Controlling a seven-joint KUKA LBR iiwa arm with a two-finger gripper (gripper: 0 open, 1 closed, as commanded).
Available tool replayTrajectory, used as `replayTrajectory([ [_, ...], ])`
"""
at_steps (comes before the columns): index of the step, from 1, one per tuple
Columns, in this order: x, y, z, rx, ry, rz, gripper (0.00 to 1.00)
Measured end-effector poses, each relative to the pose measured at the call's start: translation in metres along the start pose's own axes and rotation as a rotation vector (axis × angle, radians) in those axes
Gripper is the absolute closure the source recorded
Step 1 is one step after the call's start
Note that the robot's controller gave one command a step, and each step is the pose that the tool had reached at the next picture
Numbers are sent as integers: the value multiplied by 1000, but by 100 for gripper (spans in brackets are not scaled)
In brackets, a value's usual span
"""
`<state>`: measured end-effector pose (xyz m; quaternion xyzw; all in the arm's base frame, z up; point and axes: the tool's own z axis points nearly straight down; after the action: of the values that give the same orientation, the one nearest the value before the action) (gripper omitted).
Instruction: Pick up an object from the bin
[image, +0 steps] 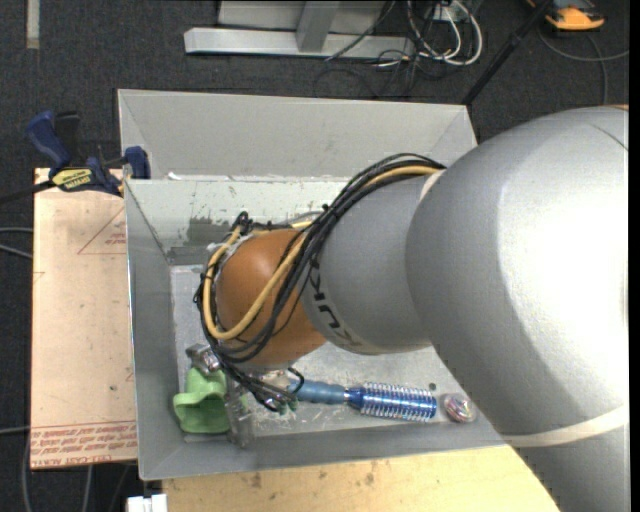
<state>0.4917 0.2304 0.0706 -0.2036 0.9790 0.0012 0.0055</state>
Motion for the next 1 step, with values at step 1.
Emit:
replayTrajectory([
  [1,-2,-2,-3,0,-6,8,100],
])
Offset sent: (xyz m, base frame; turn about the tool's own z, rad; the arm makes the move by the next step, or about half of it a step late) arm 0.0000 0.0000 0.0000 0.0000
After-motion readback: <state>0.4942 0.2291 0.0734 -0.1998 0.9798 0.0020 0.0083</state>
